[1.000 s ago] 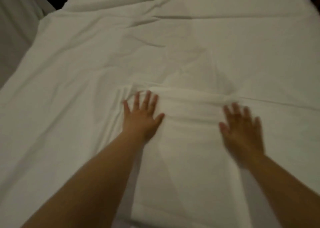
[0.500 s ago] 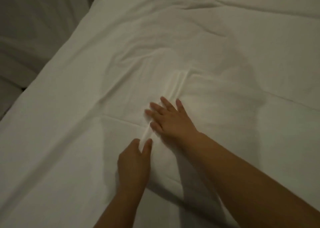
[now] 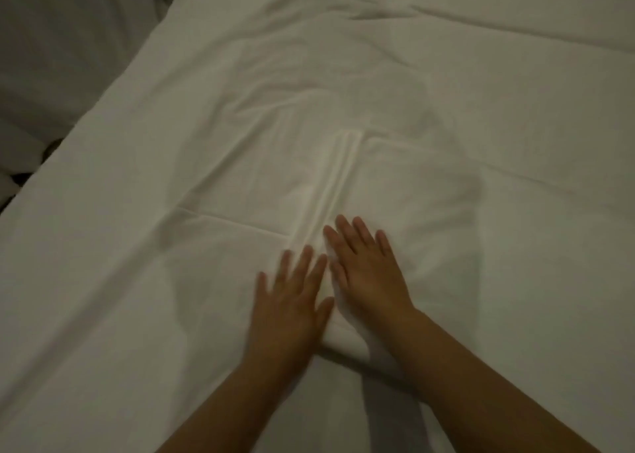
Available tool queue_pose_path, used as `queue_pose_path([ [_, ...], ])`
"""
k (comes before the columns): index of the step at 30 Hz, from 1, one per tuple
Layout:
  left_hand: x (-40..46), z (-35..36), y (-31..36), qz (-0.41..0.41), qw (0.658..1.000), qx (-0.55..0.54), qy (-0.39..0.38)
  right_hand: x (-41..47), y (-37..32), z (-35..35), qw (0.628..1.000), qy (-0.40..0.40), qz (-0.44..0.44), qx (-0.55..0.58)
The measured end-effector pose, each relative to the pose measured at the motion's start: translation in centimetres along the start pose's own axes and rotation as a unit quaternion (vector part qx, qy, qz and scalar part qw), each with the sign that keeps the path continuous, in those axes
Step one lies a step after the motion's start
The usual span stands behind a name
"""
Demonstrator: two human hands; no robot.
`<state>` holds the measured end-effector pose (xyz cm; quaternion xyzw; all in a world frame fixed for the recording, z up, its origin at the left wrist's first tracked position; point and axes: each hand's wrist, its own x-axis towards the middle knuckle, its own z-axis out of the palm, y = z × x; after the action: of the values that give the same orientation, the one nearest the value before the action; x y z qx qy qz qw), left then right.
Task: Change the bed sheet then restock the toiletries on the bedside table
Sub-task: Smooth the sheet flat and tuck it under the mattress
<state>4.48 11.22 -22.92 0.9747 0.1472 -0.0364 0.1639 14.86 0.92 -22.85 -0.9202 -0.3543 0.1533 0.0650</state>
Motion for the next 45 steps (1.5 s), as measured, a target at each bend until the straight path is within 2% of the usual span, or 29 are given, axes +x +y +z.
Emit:
queue_pose_path([
  [2, -0.6, 0.9, -1.8, -0.037, 0.997, 0.052, -0.048, -2.3, 2.3, -0.5, 0.997, 0.016, 0.068, -0.014],
  [5, -0.8, 0.1, -1.5, -0.080, 0.994, 0.069, -0.029, -8.9, 7.3, -0.1, 0.986, 0.001, 0.164, 0.007],
  [7, -0.3, -0.3, 1.6, -0.020, 0.998, 0.052, 0.007, -14.1, 10.4, 0.0, 0.971, 0.010, 0.239, 0.012],
  [9, 0.3, 0.1, 6.4, 0.083, 0.995, 0.045, 0.004, -18.6, 13.2, 0.3, 0.952, 0.005, 0.307, 0.019],
  [13, -0.1, 4.0, 15.5, 0.245, 0.963, 0.081, -0.083, -25.7, 17.3, 0.9, 0.912, 0.045, 0.408, 0.029],
  [16, -1.8, 7.1, 20.0, 0.267, 0.944, 0.110, -0.158, -30.6, 19.5, 1.3, 0.858, 0.117, 0.500, 0.029],
  [17, -2.4, 7.6, 21.5, 0.271, 0.942, 0.106, -0.168, -32.2, 19.9, 1.5, 0.822, 0.152, 0.546, 0.060],
  [18, -3.0, 7.9, 23.1, 0.283, 0.937, 0.109, -0.175, -33.8, 20.2, 1.6, 0.763, 0.215, 0.598, 0.119],
  [19, -3.4, 8.1, 24.7, 0.297, 0.930, 0.114, -0.187, -35.0, 20.1, 1.4, 0.682, 0.290, 0.643, 0.191],
  [20, -3.7, 8.5, 26.1, 0.313, 0.922, 0.113, -0.195, -35.8, 20.0, 0.9, 0.583, 0.359, 0.675, 0.274],
  [21, -4.0, 8.7, 27.4, 0.318, 0.917, 0.104, -0.217, -36.3, 19.9, 0.4, 0.468, 0.409, 0.690, 0.370],
  [22, -4.1, 8.7, 28.8, 0.313, 0.914, 0.094, -0.239, -36.4, 19.9, -0.1, 0.350, 0.424, 0.680, 0.486],
  [23, -4.3, 8.7, 30.0, 0.312, 0.911, 0.095, -0.251, -36.2, 19.9, -0.6, 0.248, 0.426, 0.642, 0.587],
  [24, -4.6, 8.7, 31.0, 0.322, 0.907, 0.104, -0.251, -36.0, 20.1, -1.1, 0.189, 0.423, 0.599, 0.653],
  [25, -5.0, 8.7, 31.7, 0.331, 0.902, 0.106, -0.256, -35.7, 20.5, -1.6, 0.166, 0.417, 0.557, 0.698],
  [28, -6.3, 9.2, 33.1, 0.340, 0.901, 0.127, -0.236, -34.2, 22.0, -3.0, 0.164, 0.402, 0.500, 0.749],
  [30, -7.6, 9.0, 34.5, 0.316, 0.925, 0.103, -0.185, -33.4, 22.6, -4.3, 0.183, 0.412, 0.499, 0.740],
  [34, -8.8, 8.4, 37.8, 0.196, 0.969, -0.029, -0.145, -33.2, 21.7, -6.9, 0.322, 0.417, 0.486, 0.697],
  [35, -8.8, 7.8, 38.4, 0.177, 0.975, -0.057, -0.121, -33.5, 21.4, -7.7, 0.335, 0.404, 0.472, 0.708],
  [37, -8.4, 7.3, 38.5, 0.187, 0.974, -0.118, -0.050, -34.2, 22.9, -9.0, 0.313, 0.366, 0.444, 0.756],
  [39, -8.0, 6.9, 37.6, 0.201, 0.968, -0.145, -0.044, -34.3, 25.6, -9.9, 0.280, 0.308, 0.453, 0.789],
  [40, -8.2, 6.8, 37.2, 0.207, 0.965, -0.159, -0.024, -33.8, 26.9, -10.4, 0.288, 0.275, 0.471, 0.787],
  [43, -8.8, 6.6, 36.5, 0.211, 0.955, -0.207, -0.002, -30.7, 29.4, -12.8, 0.351, 0.203, 0.487, 0.773],
  [45, -9.0, 6.7, 36.3, 0.216, 0.949, -0.228, -0.014, -27.8, 30.5, -14.7, 0.431, 0.192, 0.469, 0.747],
])
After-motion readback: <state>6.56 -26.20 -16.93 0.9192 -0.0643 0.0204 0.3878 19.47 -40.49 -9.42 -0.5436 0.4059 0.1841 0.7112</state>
